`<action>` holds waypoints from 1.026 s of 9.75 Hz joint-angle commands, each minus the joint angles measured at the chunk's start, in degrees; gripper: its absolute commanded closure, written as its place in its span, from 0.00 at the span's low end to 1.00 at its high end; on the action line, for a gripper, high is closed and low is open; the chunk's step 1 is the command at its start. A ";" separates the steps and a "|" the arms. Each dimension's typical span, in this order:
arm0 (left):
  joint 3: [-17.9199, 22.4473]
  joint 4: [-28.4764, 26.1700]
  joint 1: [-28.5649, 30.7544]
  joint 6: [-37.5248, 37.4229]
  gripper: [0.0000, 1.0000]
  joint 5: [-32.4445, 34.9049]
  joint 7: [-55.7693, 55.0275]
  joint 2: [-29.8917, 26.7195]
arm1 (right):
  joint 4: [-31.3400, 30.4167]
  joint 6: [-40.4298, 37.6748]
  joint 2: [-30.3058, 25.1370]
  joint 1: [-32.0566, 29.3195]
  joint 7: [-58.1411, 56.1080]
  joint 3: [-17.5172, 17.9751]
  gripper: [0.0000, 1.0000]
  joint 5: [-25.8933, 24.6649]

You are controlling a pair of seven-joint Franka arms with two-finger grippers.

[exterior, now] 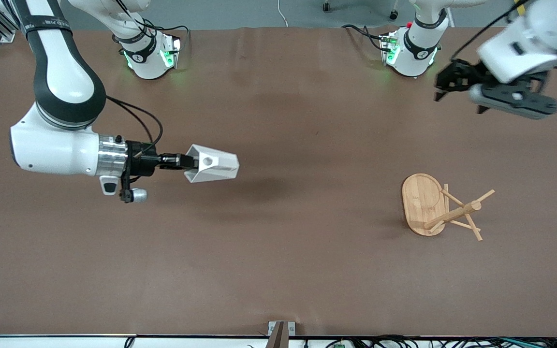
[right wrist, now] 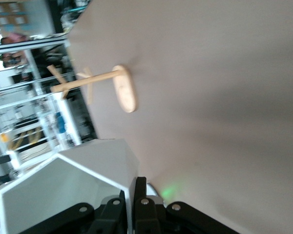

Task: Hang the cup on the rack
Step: 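Lift the white cup with the right gripper toward the table middle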

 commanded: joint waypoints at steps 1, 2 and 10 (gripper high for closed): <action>-2.33 -0.55 -5.14 1.29 0.00 -2.15 1.12 1.20 | -3.89 0.35 -1.55 -0.90 -6.84 3.49 1.00 10.43; -2.42 -0.47 -8.21 3.66 0.00 -3.99 1.21 2.33 | -4.42 0.26 -1.55 -0.99 -8.25 4.98 1.00 14.21; -2.33 12.45 -22.48 11.66 0.00 -4.89 20.24 13.14 | -10.66 0.61 -1.81 -0.73 -17.85 10.62 0.99 30.07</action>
